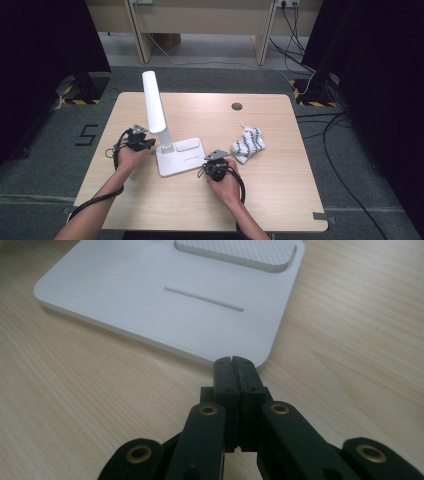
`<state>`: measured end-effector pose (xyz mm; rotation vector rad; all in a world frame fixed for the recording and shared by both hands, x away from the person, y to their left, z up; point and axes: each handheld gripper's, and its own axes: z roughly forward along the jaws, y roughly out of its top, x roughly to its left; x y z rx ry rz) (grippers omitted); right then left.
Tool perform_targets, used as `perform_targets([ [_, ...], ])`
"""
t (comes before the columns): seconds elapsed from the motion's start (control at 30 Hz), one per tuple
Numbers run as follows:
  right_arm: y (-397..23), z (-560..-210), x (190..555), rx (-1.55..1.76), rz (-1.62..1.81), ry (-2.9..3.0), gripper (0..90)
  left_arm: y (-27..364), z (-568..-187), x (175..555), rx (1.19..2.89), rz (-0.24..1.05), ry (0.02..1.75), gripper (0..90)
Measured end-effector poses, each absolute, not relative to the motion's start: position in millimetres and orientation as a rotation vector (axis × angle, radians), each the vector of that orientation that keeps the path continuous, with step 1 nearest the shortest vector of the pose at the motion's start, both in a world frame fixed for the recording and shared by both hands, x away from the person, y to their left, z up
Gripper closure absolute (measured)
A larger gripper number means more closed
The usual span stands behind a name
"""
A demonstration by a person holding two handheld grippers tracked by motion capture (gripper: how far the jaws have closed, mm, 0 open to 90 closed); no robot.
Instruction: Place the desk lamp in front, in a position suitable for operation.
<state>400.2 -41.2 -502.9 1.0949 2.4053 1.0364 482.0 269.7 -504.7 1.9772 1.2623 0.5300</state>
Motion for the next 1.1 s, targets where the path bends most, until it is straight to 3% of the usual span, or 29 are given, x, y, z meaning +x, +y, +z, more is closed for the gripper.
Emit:
perform_targets([
  [0.67, -32.4, -510.4, 408.4, 1.114, 1.017, 2.412, 90.0, 262.1, -516.0, 480.7, 2.040, 0.443, 1.117, 89.7],
  [1.1, -30.7, -511.1, 418.8, 1.143, 1.011, 2.373, 90.0, 244.6, -518.1, 429.6, 2.072, 0.432, 0.985, 89.6],
])
